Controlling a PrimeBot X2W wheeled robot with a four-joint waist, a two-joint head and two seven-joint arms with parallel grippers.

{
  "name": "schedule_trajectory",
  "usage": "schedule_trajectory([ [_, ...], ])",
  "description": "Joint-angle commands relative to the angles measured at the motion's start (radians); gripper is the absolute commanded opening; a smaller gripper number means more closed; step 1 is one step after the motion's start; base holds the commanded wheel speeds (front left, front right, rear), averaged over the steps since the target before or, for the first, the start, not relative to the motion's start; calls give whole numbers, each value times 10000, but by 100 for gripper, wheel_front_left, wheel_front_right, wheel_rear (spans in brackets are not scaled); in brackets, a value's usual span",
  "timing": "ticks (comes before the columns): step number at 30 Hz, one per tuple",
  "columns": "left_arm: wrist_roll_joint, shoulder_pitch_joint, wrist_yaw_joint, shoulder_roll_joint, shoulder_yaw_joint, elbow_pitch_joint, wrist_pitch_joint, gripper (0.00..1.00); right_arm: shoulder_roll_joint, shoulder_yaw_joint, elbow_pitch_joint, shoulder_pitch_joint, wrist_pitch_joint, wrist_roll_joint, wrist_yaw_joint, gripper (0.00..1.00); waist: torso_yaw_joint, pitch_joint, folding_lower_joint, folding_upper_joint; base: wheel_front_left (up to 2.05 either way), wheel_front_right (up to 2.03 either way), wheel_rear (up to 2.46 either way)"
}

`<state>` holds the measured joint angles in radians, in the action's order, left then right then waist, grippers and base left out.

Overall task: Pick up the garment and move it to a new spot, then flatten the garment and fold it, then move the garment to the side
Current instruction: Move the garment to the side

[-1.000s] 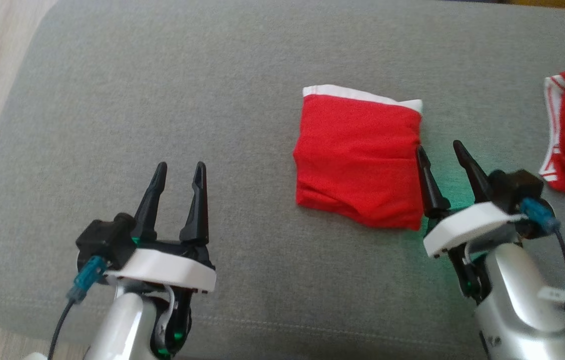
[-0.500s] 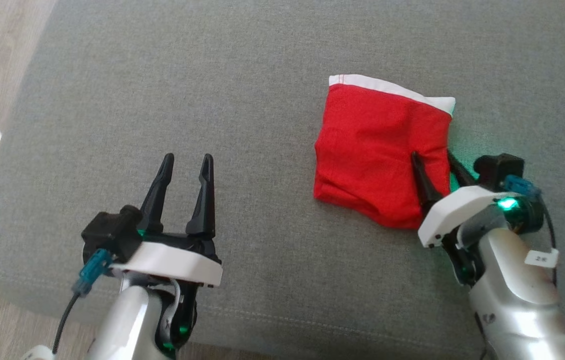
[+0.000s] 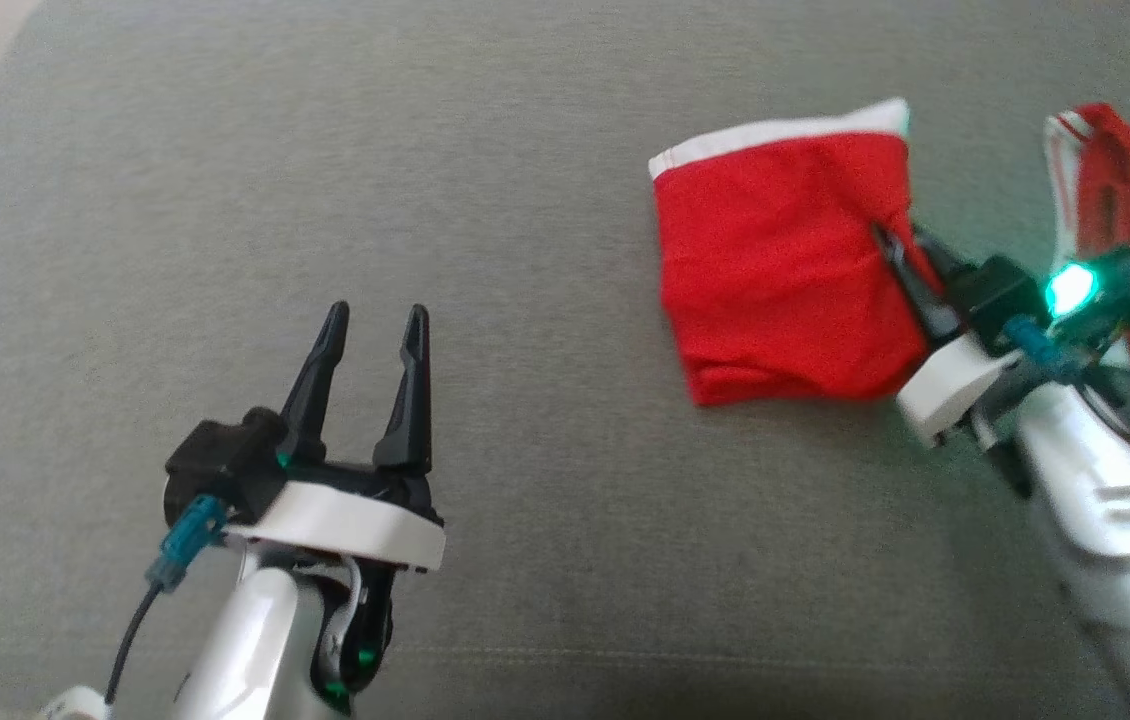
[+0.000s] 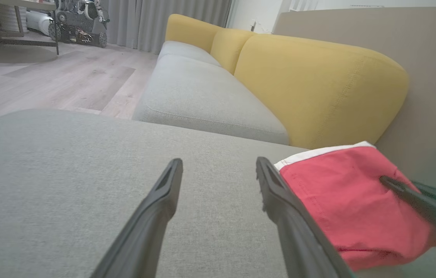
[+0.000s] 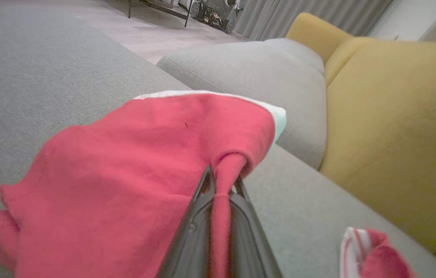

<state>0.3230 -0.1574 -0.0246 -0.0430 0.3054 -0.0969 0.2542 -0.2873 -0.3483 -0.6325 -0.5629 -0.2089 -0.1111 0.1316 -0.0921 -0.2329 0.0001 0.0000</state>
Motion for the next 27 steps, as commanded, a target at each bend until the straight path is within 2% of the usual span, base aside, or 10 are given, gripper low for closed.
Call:
schedule_trajectory([
  [1,-87,-601,76,-72,-303,385,76,100,-414,-314,475,-456,-109,-78,-9,0,458,-115,-1,0,0,0,0],
  [9,-308,-1565,400,-72,96,315,76,100,-2904,-2059,1182,-1774,430,637,-9,0,1632,-846,-1,0,0,0,0],
  [12,-409,-1961,491,-72,223,284,76,100,-3622,-2478,1161,-2350,686,1147,-9,0,1971,-1249,-1,0,0,0,0],
  [13,-409,-1961,491,-72,223,284,76,100,-3622,-2478,1161,-2350,686,1147,-9,0,1971,-1249,-1,0,0,0,0],
  [14,-501,-2220,565,-72,317,259,76,100,-3972,-2567,1104,-2712,856,1471,-9,0,2129,-1556,-1,0,0,0,0],
  [21,-756,-2897,709,-72,371,197,76,100,-4469,-2216,819,-3513,1464,2229,-9,0,2360,-2468,-1,0,0,0,0],
  [27,-908,-3249,838,-72,275,87,76,100,-4552,-1229,423,-3776,2033,2378,-9,0,2362,-2995,-1,0,0,0,0],
])
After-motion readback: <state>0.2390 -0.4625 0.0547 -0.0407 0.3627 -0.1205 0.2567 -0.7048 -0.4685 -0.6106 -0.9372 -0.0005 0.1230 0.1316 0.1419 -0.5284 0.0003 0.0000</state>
